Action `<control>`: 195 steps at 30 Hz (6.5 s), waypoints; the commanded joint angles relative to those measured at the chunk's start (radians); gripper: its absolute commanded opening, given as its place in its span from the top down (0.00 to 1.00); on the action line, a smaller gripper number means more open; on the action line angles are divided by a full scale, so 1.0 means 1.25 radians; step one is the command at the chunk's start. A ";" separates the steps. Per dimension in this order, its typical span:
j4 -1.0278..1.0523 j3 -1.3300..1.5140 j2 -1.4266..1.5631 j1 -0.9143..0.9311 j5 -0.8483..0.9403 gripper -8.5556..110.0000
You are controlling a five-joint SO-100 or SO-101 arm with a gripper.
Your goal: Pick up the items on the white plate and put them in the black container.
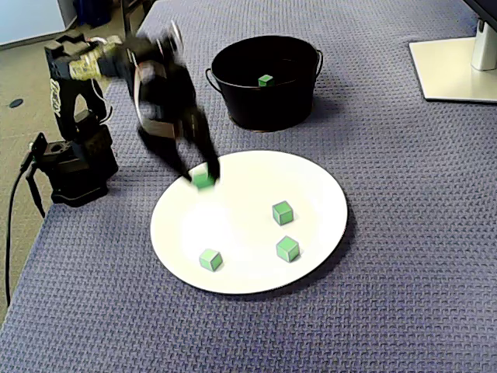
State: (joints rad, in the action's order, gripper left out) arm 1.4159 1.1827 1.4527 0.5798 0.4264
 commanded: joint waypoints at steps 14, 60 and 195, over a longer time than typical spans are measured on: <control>-0.110 -0.175 0.222 -0.836 0.048 0.93; -0.346 0.270 0.226 0.136 -0.160 0.55; -0.158 -0.042 0.045 -0.271 1.161 0.67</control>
State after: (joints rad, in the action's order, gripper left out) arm 1.1873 1.1904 1.5417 0.1488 1.7135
